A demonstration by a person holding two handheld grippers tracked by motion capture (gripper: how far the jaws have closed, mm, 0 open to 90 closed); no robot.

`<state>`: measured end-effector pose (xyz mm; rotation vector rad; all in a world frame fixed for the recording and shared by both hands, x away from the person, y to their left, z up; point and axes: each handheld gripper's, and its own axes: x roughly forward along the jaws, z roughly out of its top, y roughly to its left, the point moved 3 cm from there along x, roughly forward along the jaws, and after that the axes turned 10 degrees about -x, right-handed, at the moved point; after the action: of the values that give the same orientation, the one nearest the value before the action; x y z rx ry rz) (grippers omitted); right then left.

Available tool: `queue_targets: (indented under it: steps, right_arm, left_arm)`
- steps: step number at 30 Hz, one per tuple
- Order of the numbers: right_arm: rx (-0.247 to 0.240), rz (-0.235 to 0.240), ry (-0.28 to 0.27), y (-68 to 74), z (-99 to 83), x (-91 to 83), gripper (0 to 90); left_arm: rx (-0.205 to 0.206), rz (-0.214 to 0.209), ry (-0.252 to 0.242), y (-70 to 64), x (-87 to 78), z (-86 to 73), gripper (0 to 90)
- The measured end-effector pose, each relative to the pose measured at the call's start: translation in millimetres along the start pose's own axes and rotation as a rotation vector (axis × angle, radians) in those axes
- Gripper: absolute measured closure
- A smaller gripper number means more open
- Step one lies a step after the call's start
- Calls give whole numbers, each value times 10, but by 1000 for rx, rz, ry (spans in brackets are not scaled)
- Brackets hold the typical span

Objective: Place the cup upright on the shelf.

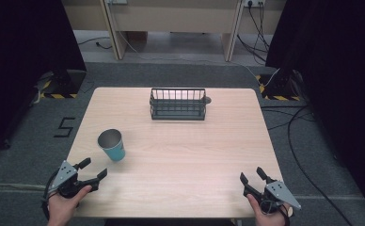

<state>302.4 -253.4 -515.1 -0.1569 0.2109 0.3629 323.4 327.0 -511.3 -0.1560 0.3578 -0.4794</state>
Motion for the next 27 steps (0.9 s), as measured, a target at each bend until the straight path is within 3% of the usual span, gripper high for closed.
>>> queue_targets:
  steps: [9,17,27]
  right_arm:
    - [-1,2,-3,20,18,-7,319]
    - [-9,6,-4,36,40,4,319]
    - [-11,8,-5,52,42,15,319]
  left_arm:
    - [-1,-8,-17,16,37,71,155]
    - [-13,-43,-11,-13,147,133,150]
    - [-49,-12,8,145,360,224,148]
